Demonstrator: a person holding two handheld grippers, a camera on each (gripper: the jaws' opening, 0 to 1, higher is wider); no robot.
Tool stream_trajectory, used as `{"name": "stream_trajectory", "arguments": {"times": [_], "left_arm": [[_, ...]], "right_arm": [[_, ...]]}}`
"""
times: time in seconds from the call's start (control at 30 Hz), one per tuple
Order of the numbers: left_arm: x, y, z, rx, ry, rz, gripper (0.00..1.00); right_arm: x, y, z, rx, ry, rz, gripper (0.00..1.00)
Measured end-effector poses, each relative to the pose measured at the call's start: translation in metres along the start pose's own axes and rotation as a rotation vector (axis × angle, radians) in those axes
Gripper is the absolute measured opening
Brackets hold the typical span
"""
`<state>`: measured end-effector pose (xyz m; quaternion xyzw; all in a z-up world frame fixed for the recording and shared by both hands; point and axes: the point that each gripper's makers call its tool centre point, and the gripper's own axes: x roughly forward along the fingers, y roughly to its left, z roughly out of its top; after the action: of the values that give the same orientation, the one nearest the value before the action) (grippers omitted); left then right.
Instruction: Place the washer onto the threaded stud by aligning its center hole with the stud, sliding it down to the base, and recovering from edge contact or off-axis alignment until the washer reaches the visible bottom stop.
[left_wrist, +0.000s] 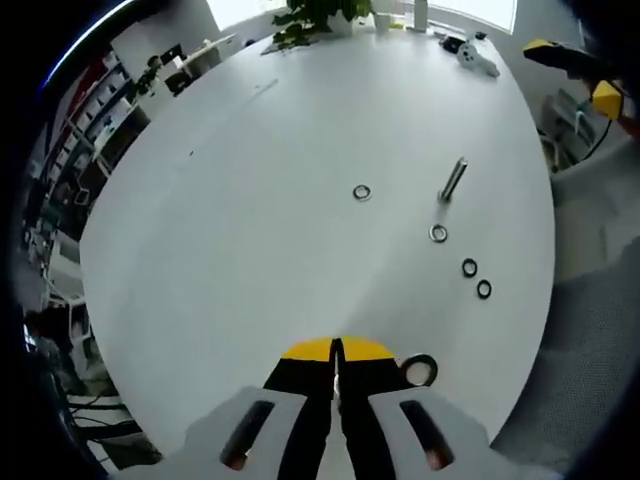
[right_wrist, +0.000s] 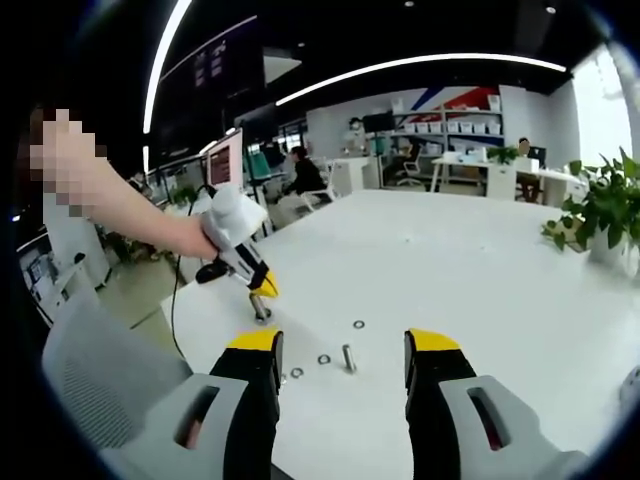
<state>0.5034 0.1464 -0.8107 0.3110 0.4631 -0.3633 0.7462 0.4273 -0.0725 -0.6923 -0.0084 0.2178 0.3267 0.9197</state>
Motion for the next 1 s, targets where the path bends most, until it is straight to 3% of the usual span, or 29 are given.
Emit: {"name": "stream_trajectory", "arguments": {"times": [0.27,0.5,0.63,1.0], "left_arm": [[-0.016,0.009,0.01,-0.026,-0.054,0.053,0.0],[-0.03,0.002,0.014,-0.047,-0.084,0.057,0.0],[-0.033,-0.003,0.008,-0.028,-0.079,0.074,0.0],[-0.043,-0.015,-0.012,-0.099,-0.089,0.079,0.0]], "right_arm": [[0.0,0.0,0.0,0.005,-0.001,0.004,0.51],[0.001,0.005,-0.001,-0.006,0.005,0.019,0.51],[0.002,0.007,-0.001,-0.011,0.007,0.026,0.51],[0.003,0.009,-0.002,-0.027,0.012,0.034,0.51]]}}
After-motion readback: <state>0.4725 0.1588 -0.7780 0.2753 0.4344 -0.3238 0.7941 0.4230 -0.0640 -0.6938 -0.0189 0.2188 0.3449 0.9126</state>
